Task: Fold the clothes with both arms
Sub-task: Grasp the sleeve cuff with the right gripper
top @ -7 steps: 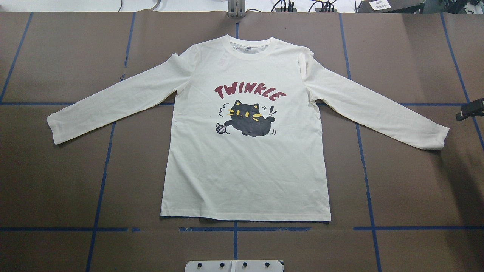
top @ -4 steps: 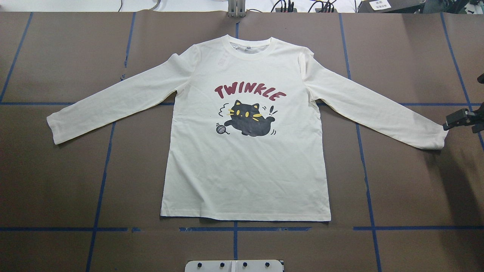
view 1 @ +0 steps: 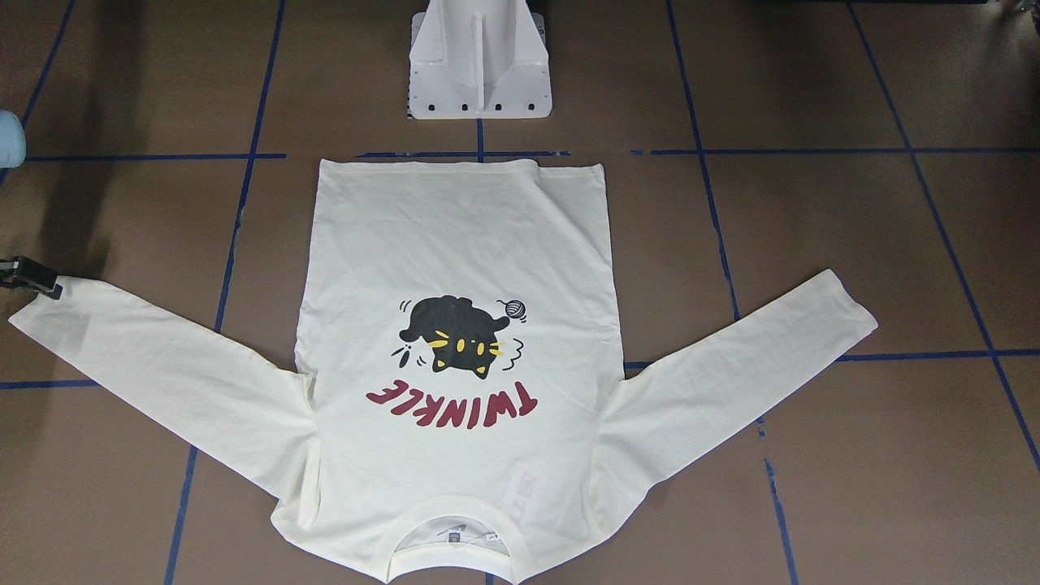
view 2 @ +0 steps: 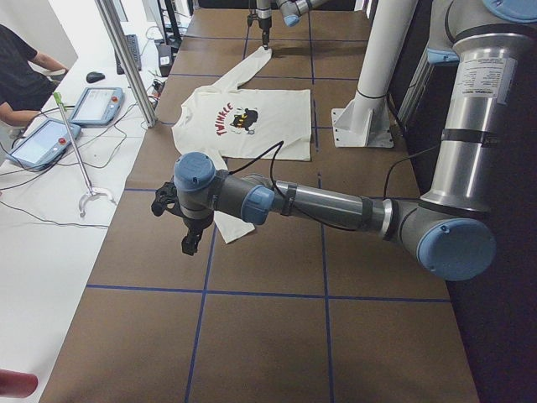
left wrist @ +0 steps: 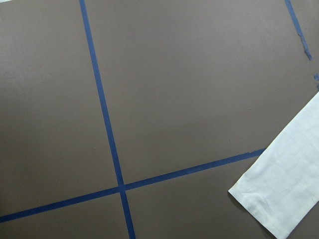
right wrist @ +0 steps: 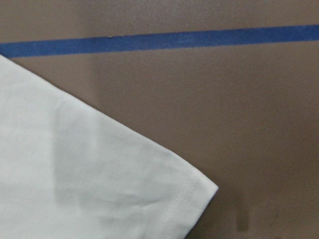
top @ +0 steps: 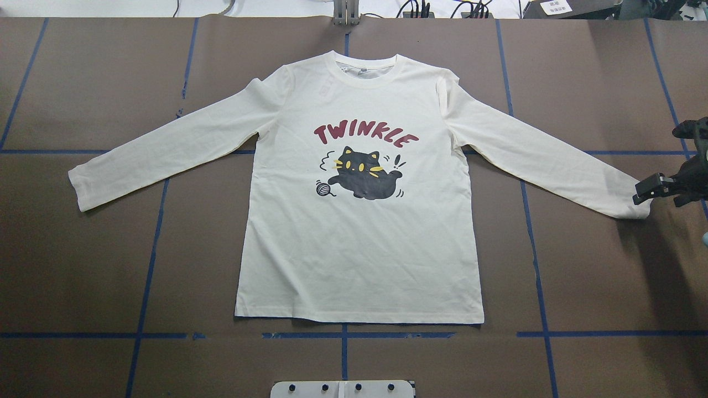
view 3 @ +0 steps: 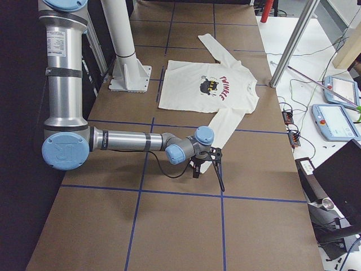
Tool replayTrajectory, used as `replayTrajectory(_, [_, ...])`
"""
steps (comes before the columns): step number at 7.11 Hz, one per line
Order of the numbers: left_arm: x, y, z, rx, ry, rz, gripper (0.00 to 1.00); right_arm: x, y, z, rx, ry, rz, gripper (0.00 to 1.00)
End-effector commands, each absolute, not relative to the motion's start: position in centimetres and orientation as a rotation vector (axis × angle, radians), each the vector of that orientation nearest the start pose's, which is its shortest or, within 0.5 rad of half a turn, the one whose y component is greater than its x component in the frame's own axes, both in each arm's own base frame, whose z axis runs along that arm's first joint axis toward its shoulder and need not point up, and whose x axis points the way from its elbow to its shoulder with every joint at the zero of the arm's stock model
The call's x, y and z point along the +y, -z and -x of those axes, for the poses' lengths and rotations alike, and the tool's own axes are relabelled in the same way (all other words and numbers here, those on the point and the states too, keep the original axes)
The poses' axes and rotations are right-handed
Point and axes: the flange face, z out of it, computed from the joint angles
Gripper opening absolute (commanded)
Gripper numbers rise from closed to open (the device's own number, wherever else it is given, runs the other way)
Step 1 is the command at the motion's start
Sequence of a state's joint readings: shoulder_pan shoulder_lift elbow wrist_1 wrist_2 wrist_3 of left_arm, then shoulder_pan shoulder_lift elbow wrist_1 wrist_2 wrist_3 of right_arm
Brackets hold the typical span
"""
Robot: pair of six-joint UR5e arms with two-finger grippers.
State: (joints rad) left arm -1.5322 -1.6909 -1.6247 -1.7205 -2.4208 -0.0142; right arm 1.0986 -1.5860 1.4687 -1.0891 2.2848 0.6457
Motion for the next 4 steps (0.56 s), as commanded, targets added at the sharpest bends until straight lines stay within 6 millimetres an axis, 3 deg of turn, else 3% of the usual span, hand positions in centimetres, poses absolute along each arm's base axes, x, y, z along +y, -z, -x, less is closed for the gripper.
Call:
replayTrajectory(1, [-55.43,-54.66,3.63,0.852,-0.161,-0.282,1.00,-48.42,-66.85,17.63,-0.782,-0.027,0.082,0.96])
replayTrajectory(2, [-55.42,-54.65,3.62,0.854,-0.162,-0.282,1.00,-48.38,-66.86,17.70,-0.783,-0.029,0.086,0.83])
replayTrajectory(4, [-55.43,-54.73,3.72,0.852,-0.159,-0.281,1.00,-48.40,-66.76,17.71,-0.784,-0.019,0.080,0.21])
